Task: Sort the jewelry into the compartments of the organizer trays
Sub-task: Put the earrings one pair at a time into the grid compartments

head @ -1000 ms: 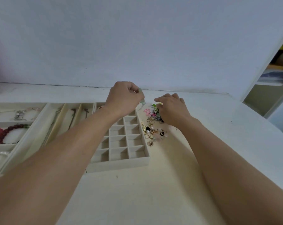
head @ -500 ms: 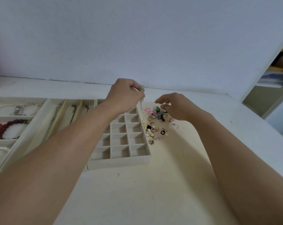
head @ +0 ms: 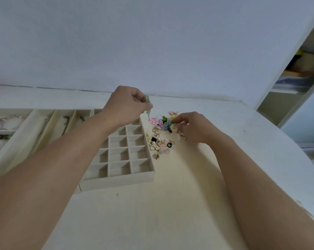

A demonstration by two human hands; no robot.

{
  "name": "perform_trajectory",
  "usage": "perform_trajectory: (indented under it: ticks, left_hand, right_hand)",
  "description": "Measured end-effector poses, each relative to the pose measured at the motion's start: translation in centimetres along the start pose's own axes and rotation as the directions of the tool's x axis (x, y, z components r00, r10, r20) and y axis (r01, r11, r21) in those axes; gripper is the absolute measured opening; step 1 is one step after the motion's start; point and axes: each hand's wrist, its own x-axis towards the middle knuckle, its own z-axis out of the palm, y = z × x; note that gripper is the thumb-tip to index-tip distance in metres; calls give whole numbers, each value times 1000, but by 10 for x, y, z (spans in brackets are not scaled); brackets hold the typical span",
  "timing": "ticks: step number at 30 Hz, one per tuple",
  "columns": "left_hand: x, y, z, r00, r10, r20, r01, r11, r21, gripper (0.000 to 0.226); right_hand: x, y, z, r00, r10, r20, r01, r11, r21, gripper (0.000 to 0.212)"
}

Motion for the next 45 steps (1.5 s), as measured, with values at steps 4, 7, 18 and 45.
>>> perform_trajectory:
  ticks: [4, 7, 18, 45]
  left_hand:
    - [-1, 0, 1, 1000, -8, -1, 8, 1000, 12, 17]
    - [-1, -1, 3, 1000, -22, 6, 22, 1000, 17, 19]
    - [-4, 0, 3, 1000, -4, -10, 4, 1000, -4, 18]
    - [-7, 5, -1, 987, 110, 116, -122, 987, 103, 32]
  right_hand:
    - [5, -2, 5, 1000, 16, -21, -16, 1000, -9, 24]
    - [6, -6, 9, 999, -11, -38, 7, 993, -121, 23]
    - [3, -7, 6, 998, -67, 23, 70, 976, -207, 18]
    - [-19, -49, -10, 917, -299, -265, 317, 948, 28, 16]
